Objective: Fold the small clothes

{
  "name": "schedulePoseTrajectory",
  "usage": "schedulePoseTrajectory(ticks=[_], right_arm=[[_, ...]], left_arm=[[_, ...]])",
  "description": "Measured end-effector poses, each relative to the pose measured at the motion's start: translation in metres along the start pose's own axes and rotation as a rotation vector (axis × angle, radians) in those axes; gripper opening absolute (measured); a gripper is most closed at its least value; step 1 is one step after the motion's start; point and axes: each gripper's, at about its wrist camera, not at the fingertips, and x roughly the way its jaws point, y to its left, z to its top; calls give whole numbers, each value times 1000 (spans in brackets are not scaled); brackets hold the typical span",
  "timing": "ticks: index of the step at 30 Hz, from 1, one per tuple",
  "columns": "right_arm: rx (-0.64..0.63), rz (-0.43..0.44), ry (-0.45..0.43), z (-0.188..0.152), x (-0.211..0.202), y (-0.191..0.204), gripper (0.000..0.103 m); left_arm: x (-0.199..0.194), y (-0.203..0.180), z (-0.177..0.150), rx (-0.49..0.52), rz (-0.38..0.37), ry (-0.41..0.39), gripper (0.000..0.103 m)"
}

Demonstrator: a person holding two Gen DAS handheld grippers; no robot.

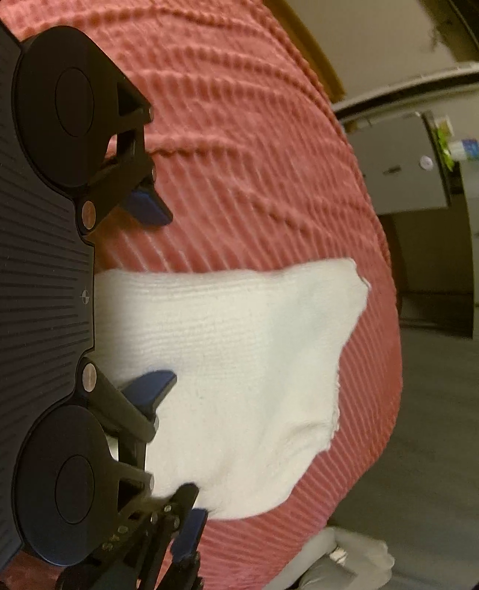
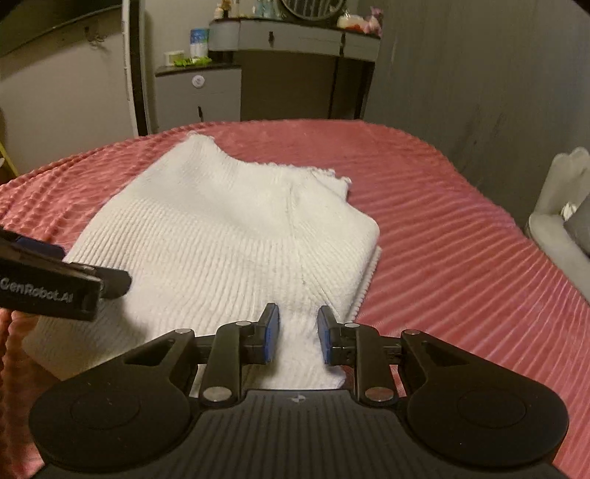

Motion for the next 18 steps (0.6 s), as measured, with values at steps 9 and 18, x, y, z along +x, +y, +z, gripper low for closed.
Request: schedulePoseTrajectory(ticks=[9, 18], right_arm=[[-66, -76, 46, 3, -23, 10, 40], [77, 0, 108, -69, -133, 22, 85]], left_arm=[[-43, 13, -13, -72, -23, 83, 98], [-125, 15, -71, -25, 25, 25, 101]])
